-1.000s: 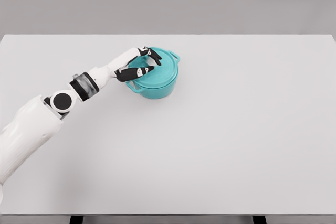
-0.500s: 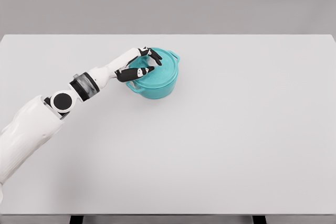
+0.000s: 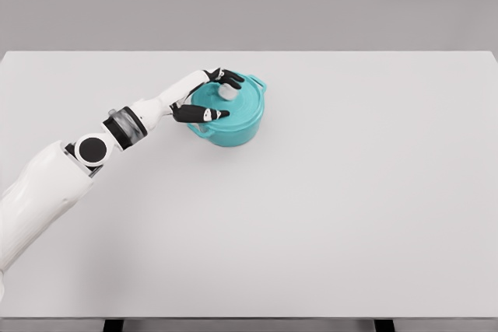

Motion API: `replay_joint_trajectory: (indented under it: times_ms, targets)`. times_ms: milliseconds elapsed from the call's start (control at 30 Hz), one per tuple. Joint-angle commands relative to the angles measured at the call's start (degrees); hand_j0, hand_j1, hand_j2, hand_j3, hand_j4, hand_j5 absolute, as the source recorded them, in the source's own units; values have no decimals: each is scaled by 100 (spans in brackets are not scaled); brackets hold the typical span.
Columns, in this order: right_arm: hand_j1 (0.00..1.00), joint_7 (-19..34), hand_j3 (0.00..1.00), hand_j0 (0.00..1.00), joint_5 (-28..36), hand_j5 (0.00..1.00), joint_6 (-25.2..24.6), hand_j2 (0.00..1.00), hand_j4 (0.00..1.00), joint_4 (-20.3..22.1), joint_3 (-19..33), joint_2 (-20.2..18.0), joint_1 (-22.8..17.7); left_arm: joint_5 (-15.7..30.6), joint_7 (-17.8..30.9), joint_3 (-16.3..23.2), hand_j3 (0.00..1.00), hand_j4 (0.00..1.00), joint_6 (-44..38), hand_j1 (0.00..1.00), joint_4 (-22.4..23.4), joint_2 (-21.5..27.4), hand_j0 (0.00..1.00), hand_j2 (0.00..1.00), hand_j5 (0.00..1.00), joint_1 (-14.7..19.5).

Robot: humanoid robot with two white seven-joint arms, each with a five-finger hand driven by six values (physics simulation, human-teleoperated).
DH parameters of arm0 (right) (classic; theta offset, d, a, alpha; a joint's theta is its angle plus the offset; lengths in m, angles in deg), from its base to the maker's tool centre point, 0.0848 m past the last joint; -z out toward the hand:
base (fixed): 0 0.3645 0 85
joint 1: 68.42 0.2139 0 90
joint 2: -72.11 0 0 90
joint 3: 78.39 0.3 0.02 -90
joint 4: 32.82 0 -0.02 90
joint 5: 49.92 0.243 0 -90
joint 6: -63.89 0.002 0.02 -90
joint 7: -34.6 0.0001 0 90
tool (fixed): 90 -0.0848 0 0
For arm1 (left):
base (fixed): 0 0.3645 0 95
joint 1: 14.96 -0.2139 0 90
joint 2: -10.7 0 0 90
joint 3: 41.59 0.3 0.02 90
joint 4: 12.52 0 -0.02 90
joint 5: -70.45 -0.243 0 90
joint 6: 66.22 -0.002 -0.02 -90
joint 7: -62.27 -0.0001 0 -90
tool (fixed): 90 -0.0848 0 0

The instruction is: Cover the pot with left arm

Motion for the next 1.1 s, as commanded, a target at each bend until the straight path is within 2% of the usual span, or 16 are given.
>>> replay_joint_trajectory:
  times_ms: [0, 367, 1067]
  targets:
    - [100, 2, 100, 100, -3, 100, 6, 100, 100, 0, 1, 0, 0, -8, 8, 5, 83, 83, 2, 83, -5, 3, 83, 83, 83, 0]
    - [100, 2, 100, 100, 5, 100, 6, 100, 100, 0, 1, 0, 0, -8, 0, -13, 100, 100, 2, 100, -5, -6, 100, 100, 100, 9]
    - [100, 2, 100, 100, -3, 100, 6, 100, 100, 0, 1, 0, 0, 19, -9, -39, 100, 100, 37, 100, 4, -6, 100, 100, 100, 53]
